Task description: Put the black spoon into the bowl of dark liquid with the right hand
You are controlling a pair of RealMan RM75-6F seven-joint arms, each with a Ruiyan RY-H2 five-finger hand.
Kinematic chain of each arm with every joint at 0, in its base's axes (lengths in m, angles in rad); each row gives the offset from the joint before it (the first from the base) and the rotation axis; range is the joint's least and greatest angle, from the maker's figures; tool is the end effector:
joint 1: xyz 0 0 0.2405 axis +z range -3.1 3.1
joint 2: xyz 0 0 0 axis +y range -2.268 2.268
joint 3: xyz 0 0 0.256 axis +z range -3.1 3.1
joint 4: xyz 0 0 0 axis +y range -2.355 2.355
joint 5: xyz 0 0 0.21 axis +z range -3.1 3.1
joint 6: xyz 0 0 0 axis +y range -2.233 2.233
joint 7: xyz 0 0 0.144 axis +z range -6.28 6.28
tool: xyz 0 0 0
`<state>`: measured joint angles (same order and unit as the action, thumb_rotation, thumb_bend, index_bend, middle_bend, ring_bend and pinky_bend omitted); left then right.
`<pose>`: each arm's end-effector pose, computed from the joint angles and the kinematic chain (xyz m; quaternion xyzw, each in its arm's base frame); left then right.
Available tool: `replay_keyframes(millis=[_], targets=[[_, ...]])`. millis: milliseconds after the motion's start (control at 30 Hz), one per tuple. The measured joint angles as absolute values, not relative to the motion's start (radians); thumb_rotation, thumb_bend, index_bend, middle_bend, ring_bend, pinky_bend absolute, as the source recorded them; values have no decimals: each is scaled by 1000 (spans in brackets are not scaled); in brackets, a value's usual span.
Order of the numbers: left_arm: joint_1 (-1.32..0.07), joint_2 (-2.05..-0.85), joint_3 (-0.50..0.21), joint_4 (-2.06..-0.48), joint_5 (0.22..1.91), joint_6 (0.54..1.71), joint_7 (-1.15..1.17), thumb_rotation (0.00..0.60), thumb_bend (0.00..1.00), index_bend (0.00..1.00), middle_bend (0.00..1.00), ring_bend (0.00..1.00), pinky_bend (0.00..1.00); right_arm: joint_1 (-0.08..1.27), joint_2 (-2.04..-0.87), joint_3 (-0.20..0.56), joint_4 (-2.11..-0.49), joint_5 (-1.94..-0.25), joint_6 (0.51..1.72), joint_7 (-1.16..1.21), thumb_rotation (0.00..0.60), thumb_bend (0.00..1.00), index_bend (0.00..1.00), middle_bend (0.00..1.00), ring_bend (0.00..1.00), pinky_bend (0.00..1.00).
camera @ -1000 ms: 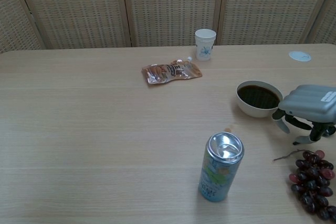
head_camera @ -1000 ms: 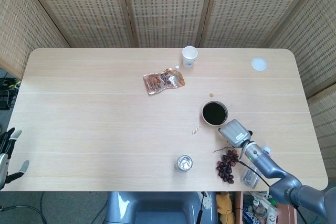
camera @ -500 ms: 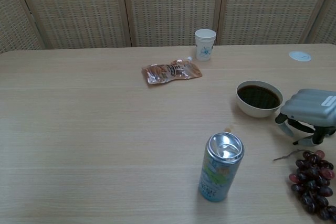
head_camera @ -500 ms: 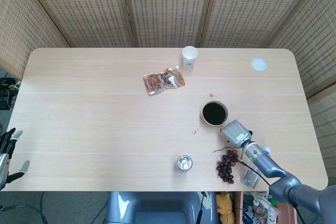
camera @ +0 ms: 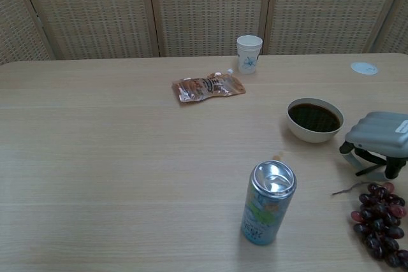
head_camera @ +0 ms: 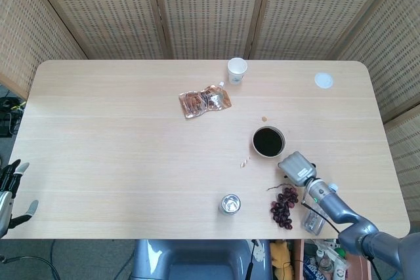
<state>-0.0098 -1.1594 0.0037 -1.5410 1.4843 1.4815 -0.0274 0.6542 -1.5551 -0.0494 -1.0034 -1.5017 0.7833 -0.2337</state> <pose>-0.3398 0.1454 0.1462 -0.5835 -0.4280 -0.3459 0.5972 -0.2903 -0.3341 -0.0168 0.8672 -0.2174 0.1456 0.4236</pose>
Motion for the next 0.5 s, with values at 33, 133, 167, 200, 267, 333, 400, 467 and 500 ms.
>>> replay_keyframes(millis=[33,133,167,200,267,333,400,467,500], targets=[[-10,-1159,4,-1542,1485,1481,-27,600,358,0,0,0,0,654,-1556,-50,-1002,-1502,783,-233,600,471,577,852,884,1000],[-9,-1157,4,-1544,1485,1482,-27,600,358,0,0,0,0,655,-1559,-50,-996,-1502,783,-229,600,470,577,852,884,1000],[-9,-1157,5,-1544,1485,1482,-27,600,358,0,0,0,0,656,-1560,-51,-994,-1503,783,-228,600,470,577,852,884,1000],[-9,-1157,5,-1544,1485,1482,-27,600,358,0,0,0,0,656,-1562,-51,-991,-1503,783,-226,600,470,577,852,884,1000],[-8,-1156,6,-1545,1485,1482,-28,600,357,0,0,0,0,657,-1564,-51,-987,-1504,782,-225,600,471,578,852,884,1000],[-8,-1156,6,-1545,1485,1483,-28,600,358,0,0,0,0,658,-1566,-51,-982,-1504,781,-222,600,471,582,852,884,1000],[-7,-1155,6,-1546,1485,1483,-29,600,358,0,0,0,0,659,-1569,-52,-977,-1504,780,-221,600,470,584,852,884,1000],[-7,-1155,6,-1545,1485,1483,-29,600,358,0,0,0,0,659,-1571,-52,-974,-1504,780,-220,600,471,585,852,885,1000],[-7,-1155,6,-1546,1485,1482,-30,600,358,0,0,0,0,659,-1572,-53,-972,-1504,779,-219,600,470,586,852,885,1000]])
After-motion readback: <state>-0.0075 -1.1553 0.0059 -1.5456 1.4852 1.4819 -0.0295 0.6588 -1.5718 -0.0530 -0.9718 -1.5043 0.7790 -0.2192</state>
